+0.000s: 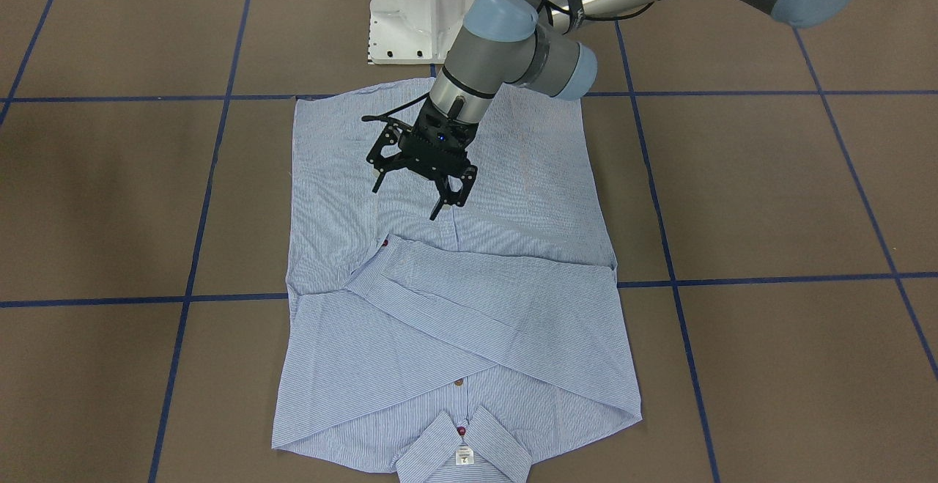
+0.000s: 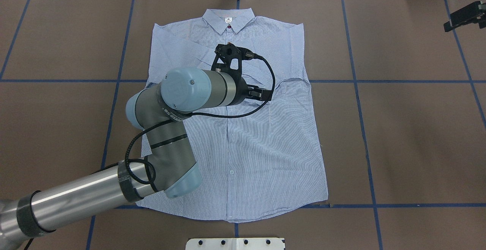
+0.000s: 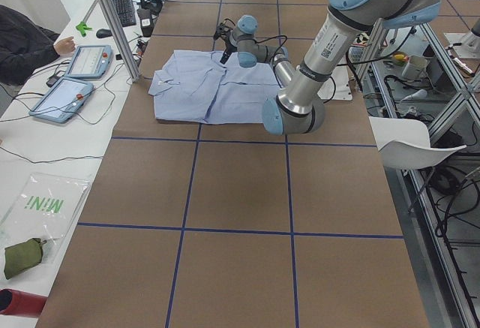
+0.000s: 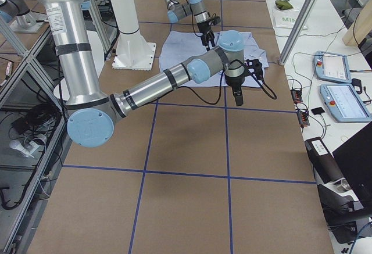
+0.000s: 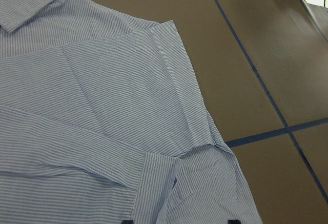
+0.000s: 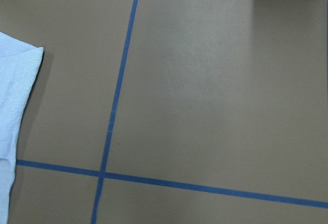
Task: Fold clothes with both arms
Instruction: 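Release the sleeve and move both grippers to the shirt hem corners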
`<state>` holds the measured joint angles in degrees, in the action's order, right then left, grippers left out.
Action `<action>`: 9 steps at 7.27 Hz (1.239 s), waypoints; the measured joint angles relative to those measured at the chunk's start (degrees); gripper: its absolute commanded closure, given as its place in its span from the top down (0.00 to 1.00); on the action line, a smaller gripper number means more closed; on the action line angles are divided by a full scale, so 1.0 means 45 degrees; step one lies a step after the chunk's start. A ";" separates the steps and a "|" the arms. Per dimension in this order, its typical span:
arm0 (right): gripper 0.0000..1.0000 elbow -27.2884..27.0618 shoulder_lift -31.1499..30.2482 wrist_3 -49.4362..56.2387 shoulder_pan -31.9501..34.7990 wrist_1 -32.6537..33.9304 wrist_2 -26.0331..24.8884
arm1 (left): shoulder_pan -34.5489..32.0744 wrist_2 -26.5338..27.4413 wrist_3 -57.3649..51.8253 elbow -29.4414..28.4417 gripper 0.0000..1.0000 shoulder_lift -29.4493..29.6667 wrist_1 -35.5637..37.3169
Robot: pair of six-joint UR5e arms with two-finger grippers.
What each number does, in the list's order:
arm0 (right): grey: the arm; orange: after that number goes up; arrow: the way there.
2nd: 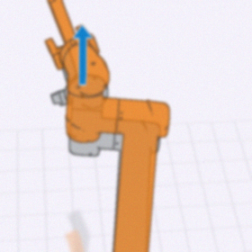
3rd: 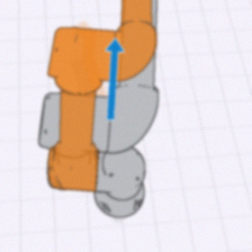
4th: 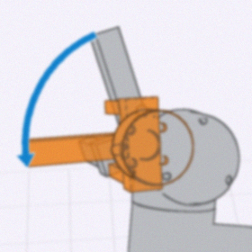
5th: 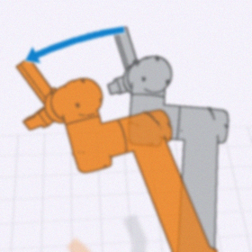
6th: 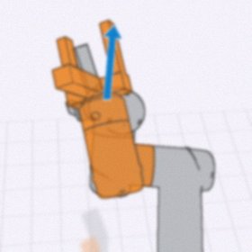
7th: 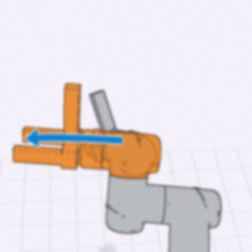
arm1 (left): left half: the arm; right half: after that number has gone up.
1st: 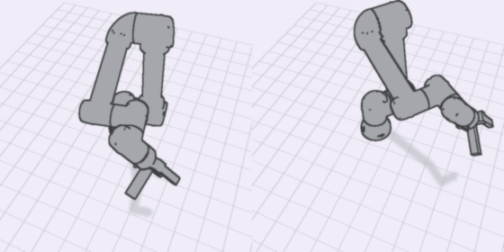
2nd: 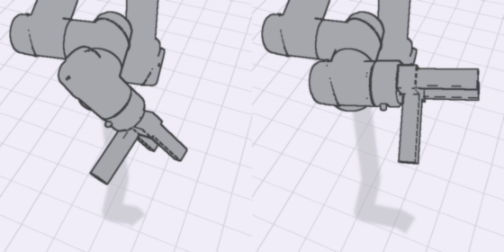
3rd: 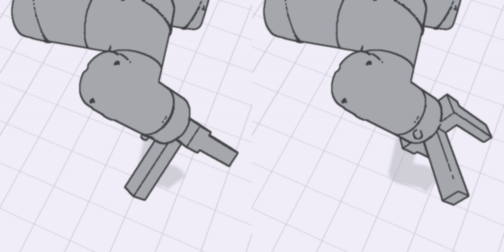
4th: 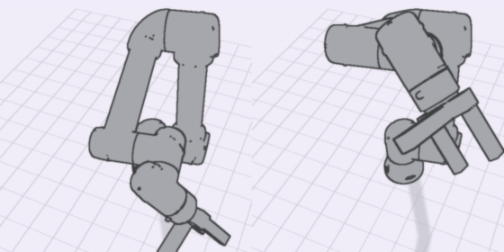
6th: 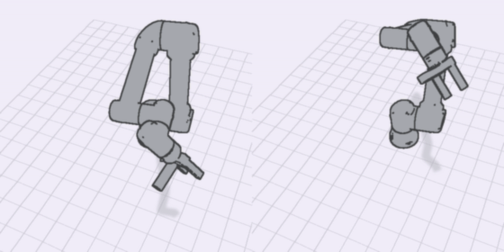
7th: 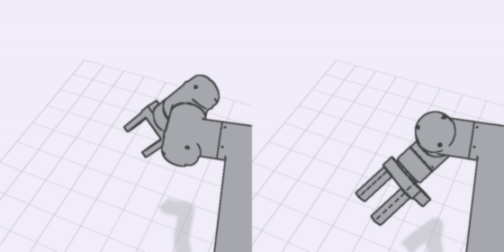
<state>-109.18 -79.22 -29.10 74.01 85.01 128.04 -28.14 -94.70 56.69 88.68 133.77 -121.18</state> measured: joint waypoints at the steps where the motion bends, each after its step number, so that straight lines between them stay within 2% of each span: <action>1: 1.00 -0.0953 -0.0388 -0.1272 -0.0781 0.0003 -0.0399 | -0.0004 -0.0569 -0.0405 0.1383 1.00 -0.0546 0.1282; 3: 1.00 -0.3167 -0.1484 -0.3987 -0.2852 0.0010 -0.1436 | 0.0005 -0.1363 -0.0757 0.3921 1.00 -0.2511 0.2045; 4: 1.00 -0.4045 -0.1805 -0.5628 -0.4364 0.0013 -0.2553 | 0.0081 -0.1228 -0.0738 0.5103 1.00 -0.3858 0.2090; 5: 1.00 -0.4735 -0.1949 -0.7524 -0.6247 0.0015 -0.4135 | 0.0209 -0.0876 -0.0577 0.6055 1.00 -0.5101 0.2073; 7: 1.00 -0.5382 -0.2143 -1.0407 -0.9764 0.0016 -0.7287 | 0.1108 0.0361 0.0551 0.6884 1.00 -0.7385 0.1227; 8: 1.00 -0.5452 -0.2279 -1.1114 -1.0853 0.0015 -0.8314 | 0.1795 0.1075 0.1258 0.6954 1.00 -0.8396 0.0523; 9: 1.00 -0.5468 -0.2355 -1.1441 -1.1429 0.0015 -0.8818 | 0.2438 0.1479 0.2142 0.6918 1.00 -0.9043 0.0068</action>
<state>-133.78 -89.82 -80.59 22.58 85.08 88.36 -17.17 -88.05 66.33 119.81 93.07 -120.87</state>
